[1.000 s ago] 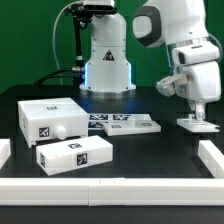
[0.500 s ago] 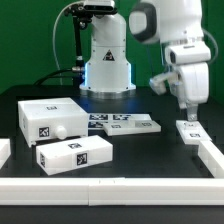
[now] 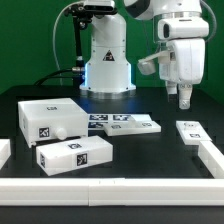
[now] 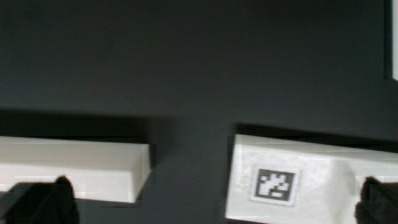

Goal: Assemble cabinet

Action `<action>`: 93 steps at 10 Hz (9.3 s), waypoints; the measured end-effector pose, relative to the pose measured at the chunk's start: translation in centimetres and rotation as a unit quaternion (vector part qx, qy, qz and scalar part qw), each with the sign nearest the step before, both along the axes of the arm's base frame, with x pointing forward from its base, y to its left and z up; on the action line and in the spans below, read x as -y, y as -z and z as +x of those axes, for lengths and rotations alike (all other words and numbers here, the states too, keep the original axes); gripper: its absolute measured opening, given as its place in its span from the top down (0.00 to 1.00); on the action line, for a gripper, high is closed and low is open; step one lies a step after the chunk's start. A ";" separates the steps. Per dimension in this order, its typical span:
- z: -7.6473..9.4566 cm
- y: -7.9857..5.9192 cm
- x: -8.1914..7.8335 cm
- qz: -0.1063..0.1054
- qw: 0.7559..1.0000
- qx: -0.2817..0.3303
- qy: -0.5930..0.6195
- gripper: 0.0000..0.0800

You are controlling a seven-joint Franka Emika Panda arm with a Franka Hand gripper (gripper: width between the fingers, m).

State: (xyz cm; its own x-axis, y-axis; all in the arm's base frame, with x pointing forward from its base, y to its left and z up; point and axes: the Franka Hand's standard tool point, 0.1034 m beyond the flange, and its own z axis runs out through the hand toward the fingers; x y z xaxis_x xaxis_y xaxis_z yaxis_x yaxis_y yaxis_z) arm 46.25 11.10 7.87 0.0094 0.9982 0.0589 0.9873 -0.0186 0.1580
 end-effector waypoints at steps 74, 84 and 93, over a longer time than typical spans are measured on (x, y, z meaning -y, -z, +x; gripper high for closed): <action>3.4 5.0 22.0 -0.325 0.643 -0.389 0.574 0.00; 1.1 6.7 22.5 -0.321 0.655 -0.397 0.557 0.00; 1.0 6.8 22.2 -0.322 0.658 -0.399 0.551 0.75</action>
Offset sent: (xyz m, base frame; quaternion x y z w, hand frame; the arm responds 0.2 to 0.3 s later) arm 0.0235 -0.0599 0.0307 0.0294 -0.0274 -0.0888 0.9952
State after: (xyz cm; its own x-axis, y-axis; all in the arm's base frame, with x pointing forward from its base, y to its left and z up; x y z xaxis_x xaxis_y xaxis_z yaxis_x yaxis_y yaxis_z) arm 47.28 -11.09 1.11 0.5201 0.1742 -0.8361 0.2026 -0.9762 -0.0774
